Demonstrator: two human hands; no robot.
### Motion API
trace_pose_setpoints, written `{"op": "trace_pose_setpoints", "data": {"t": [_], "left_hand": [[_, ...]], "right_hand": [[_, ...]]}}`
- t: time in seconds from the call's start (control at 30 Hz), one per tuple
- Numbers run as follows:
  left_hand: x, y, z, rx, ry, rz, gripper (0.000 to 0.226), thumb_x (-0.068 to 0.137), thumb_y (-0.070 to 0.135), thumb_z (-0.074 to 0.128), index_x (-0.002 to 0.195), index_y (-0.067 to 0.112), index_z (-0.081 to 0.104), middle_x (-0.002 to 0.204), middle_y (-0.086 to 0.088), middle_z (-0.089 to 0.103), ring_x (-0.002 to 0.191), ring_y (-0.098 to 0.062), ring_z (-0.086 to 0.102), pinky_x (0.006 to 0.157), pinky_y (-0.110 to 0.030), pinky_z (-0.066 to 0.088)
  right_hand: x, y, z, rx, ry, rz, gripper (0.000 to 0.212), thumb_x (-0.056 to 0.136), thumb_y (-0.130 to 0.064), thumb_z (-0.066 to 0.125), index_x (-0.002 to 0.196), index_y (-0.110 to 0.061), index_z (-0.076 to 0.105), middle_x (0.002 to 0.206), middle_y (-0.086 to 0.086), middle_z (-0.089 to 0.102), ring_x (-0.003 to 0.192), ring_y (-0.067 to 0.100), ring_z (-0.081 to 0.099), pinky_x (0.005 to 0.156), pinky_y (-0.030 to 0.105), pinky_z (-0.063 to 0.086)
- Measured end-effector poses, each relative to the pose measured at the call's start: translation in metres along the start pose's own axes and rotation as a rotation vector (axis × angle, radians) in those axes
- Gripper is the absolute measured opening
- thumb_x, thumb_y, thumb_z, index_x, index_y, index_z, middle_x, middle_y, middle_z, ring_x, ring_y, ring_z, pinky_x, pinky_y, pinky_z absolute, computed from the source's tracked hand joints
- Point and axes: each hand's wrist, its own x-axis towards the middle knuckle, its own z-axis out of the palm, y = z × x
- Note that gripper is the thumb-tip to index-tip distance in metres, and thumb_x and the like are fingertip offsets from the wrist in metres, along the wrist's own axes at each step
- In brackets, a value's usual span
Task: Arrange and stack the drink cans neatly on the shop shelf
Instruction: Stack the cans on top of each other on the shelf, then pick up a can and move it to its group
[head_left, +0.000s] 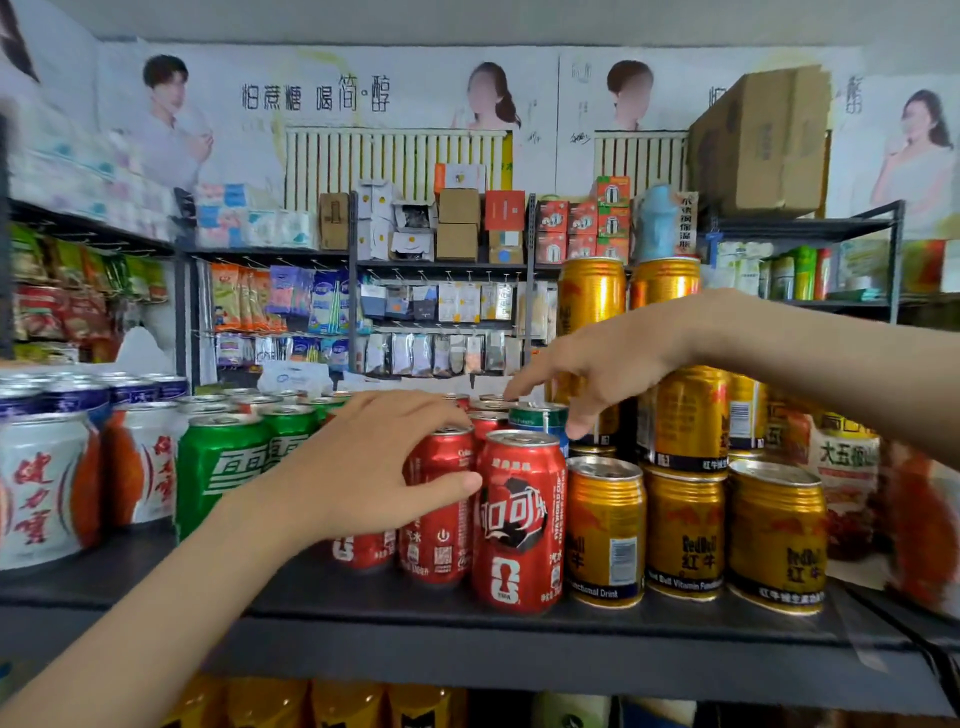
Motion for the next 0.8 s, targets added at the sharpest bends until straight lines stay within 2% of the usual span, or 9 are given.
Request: {"op": "trace_pose_setpoints", "data": {"t": [0.1, 0.17, 0.3, 0.4, 0.53, 0.6, 0.7, 0.8], "left_hand": [[0.008, -0.005, 0.001, 0.003, -0.042, 0.052, 0.066, 0.073, 0.081, 0.036, 0.130, 0.050, 0.034, 0.128, 0.031, 0.037, 0.113, 0.007, 0.030, 0.102, -0.025, 0.027], [0.014, -0.006, 0.000, -0.006, -0.074, 0.073, 0.061, 0.076, 0.076, 0.042, 0.131, 0.051, 0.033, 0.119, 0.035, 0.033, 0.109, 0.010, 0.031, 0.097, -0.020, 0.028], [0.025, -0.011, 0.000, -0.015, -0.116, 0.128, 0.062, 0.077, 0.073, 0.041, 0.133, 0.050, 0.033, 0.116, 0.038, 0.034, 0.102, 0.018, 0.033, 0.082, -0.004, 0.024], [0.028, -0.014, -0.001, -0.053, -0.172, 0.128, 0.062, 0.076, 0.077, 0.042, 0.132, 0.051, 0.033, 0.124, 0.035, 0.040, 0.108, 0.014, 0.039, 0.084, -0.007, 0.030], [0.031, -0.012, -0.002, -0.047, -0.145, 0.131, 0.074, 0.065, 0.086, 0.026, 0.130, 0.053, 0.034, 0.123, 0.034, 0.042, 0.107, 0.016, 0.037, 0.080, -0.004, 0.028], [0.031, -0.008, -0.001, -0.058, -0.116, 0.128, 0.075, 0.063, 0.087, 0.024, 0.128, 0.053, 0.037, 0.120, 0.034, 0.045, 0.105, 0.016, 0.038, 0.081, -0.005, 0.028], [0.031, 0.000, -0.003, -0.139, -0.110, 0.128, 0.065, 0.066, 0.084, 0.032, 0.121, 0.052, 0.044, 0.116, 0.031, 0.051, 0.105, 0.015, 0.042, 0.084, -0.006, 0.034], [0.033, 0.005, -0.009, -0.134, -0.103, 0.146, 0.049, 0.077, 0.074, 0.047, 0.119, 0.049, 0.049, 0.113, 0.032, 0.053, 0.105, 0.016, 0.042, 0.080, -0.003, 0.031]], "right_hand": [[0.011, 0.003, 0.001, 0.001, -0.049, 0.017, 0.072, 0.088, -0.019, 0.066, 0.147, -0.032, 0.027, 0.151, -0.007, 0.030, 0.134, 0.019, 0.036, 0.105, 0.030, 0.031], [0.016, 0.007, 0.001, -0.007, -0.063, 0.010, 0.074, 0.087, -0.019, 0.067, 0.147, -0.033, 0.026, 0.152, -0.006, 0.030, 0.133, 0.020, 0.039, 0.109, 0.037, 0.033], [0.026, 0.013, -0.001, -0.028, -0.096, -0.032, 0.073, 0.087, -0.021, 0.067, 0.147, -0.033, 0.026, 0.152, -0.010, 0.029, 0.138, 0.014, 0.028, 0.107, 0.028, 0.026], [0.037, 0.015, -0.002, -0.024, -0.115, -0.085, 0.070, 0.084, -0.027, 0.071, 0.142, -0.038, 0.033, 0.147, -0.011, 0.037, 0.133, 0.012, 0.035, 0.108, 0.035, 0.032], [0.044, 0.020, -0.004, -0.077, -0.094, -0.133, 0.070, 0.076, -0.035, 0.078, 0.136, -0.037, 0.042, 0.130, -0.015, 0.050, 0.116, 0.009, 0.048, 0.095, 0.029, 0.042], [0.048, 0.021, -0.002, -0.093, -0.053, -0.121, 0.067, 0.073, -0.037, 0.079, 0.133, -0.035, 0.047, 0.122, -0.014, 0.055, 0.108, 0.011, 0.054, 0.089, 0.028, 0.044], [0.052, 0.021, -0.001, -0.159, 0.061, -0.068, 0.051, 0.069, -0.043, 0.078, 0.117, -0.037, 0.062, 0.109, -0.006, 0.065, 0.100, 0.021, 0.063, 0.081, 0.033, 0.051], [0.041, 0.026, -0.017, -0.128, 0.072, -0.094, 0.058, 0.070, -0.038, 0.080, 0.123, -0.035, 0.056, 0.112, -0.013, 0.062, 0.100, 0.011, 0.059, 0.085, 0.029, 0.047]]}}
